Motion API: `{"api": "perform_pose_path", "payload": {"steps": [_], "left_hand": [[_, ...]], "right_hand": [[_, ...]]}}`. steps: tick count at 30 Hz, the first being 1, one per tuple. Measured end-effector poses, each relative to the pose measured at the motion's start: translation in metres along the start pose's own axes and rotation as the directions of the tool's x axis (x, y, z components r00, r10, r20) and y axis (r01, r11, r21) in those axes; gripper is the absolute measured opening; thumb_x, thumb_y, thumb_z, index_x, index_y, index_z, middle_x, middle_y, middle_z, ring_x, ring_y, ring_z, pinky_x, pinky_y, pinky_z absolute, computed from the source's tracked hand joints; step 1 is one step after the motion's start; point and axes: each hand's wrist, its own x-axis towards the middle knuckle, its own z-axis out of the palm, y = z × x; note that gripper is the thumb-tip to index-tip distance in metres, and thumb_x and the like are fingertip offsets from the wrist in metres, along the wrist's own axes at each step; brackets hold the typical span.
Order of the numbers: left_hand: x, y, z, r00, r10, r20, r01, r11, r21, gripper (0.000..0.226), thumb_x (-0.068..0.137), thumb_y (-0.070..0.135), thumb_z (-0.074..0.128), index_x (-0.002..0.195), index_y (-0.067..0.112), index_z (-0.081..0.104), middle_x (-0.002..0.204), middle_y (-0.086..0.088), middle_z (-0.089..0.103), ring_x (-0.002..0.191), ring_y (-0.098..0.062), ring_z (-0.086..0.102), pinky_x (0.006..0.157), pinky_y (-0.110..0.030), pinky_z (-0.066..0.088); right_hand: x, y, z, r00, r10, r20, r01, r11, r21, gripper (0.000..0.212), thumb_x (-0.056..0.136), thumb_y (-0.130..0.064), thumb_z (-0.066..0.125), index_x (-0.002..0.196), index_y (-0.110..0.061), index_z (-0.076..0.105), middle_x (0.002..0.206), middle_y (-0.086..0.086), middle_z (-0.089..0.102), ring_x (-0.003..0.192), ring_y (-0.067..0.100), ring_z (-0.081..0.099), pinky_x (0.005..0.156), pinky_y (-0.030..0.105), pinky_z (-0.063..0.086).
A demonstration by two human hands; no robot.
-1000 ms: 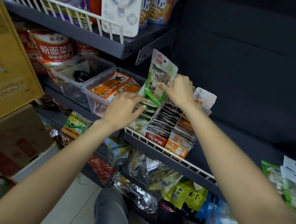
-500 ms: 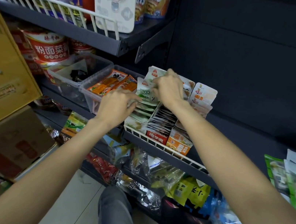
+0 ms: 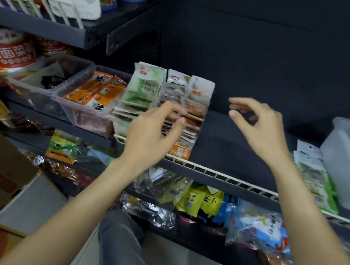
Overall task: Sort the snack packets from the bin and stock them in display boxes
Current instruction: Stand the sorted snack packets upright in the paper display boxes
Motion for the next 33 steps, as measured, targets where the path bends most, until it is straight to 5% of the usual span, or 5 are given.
{"api": "perform_pose_path", "payload": {"steps": [8, 14, 21, 29, 33], "left_hand": [[-0.004, 0.093, 0.133, 0.897, 0.115, 0.427, 0.012, 0.959, -0.285, 0.016, 0.089, 0.023, 0.059, 0.104, 0.027, 0.062, 0.089, 0.018, 0.068, 0.086, 0.0, 0.062, 0.082, -0.032, 0.051], [0.012, 0.1, 0.247, 0.663, -0.12, 0.739, 0.119, 0.991, 0.055, 0.051, 0.092, 0.035, 0.056, 0.138, 0.018, 0.043, 0.135, -0.004, 0.054, 0.123, -0.022, 0.051, 0.1, -0.032, 0.041], [0.022, 0.075, 0.289, 0.359, -0.04, 0.932, -0.197, 0.973, 0.118, 0.064, 0.093, 0.051, 0.049, 0.148, 0.031, 0.024, 0.157, 0.006, 0.021, 0.141, -0.018, 0.025, 0.114, -0.034, 0.02], [0.037, 0.05, 0.274, 0.476, 0.091, 0.875, -0.557, 0.801, 0.22, 0.036, 0.094, 0.026, 0.048, 0.13, 0.024, 0.052, 0.136, 0.001, 0.055, 0.12, -0.02, 0.051, 0.111, -0.033, 0.025], [0.046, 0.044, 0.263, 0.4, 0.156, 0.903, -0.656, 0.737, 0.163, 0.066, 0.083, 0.003, 0.053, 0.14, 0.032, 0.039, 0.132, 0.004, 0.053, 0.12, -0.018, 0.044, 0.105, -0.033, 0.03]], "right_hand": [[-0.088, 0.143, -0.085, 0.918, 0.395, -0.031, -0.39, 0.887, -0.248, 0.025, 0.088, -0.008, 0.062, 0.112, -0.008, 0.067, 0.107, 0.014, 0.07, 0.094, 0.028, 0.066, 0.085, 0.03, 0.047], [-0.099, 0.191, -0.075, 0.664, 0.734, 0.147, -0.533, 0.601, -0.595, 0.066, 0.092, -0.051, 0.048, 0.142, -0.01, 0.034, 0.146, 0.018, 0.036, 0.13, 0.037, 0.041, 0.107, 0.045, 0.036], [-0.097, 0.198, -0.077, 0.719, 0.663, 0.207, -0.436, 0.663, -0.609, 0.051, 0.089, -0.037, 0.052, 0.136, -0.017, 0.045, 0.134, 0.014, 0.052, 0.12, 0.035, 0.05, 0.095, 0.037, 0.043], [-0.098, 0.206, -0.095, 0.825, 0.563, 0.058, -0.405, 0.659, -0.634, 0.03, 0.097, -0.021, 0.044, 0.123, -0.008, 0.049, 0.104, 0.02, 0.065, 0.097, 0.038, 0.062, 0.069, 0.034, 0.04], [-0.096, 0.199, -0.096, 0.885, 0.466, 0.0, -0.359, 0.682, -0.637, 0.031, 0.096, -0.012, 0.042, 0.126, -0.009, 0.051, 0.097, 0.019, 0.067, 0.09, 0.038, 0.063, 0.067, 0.036, 0.044]]}}
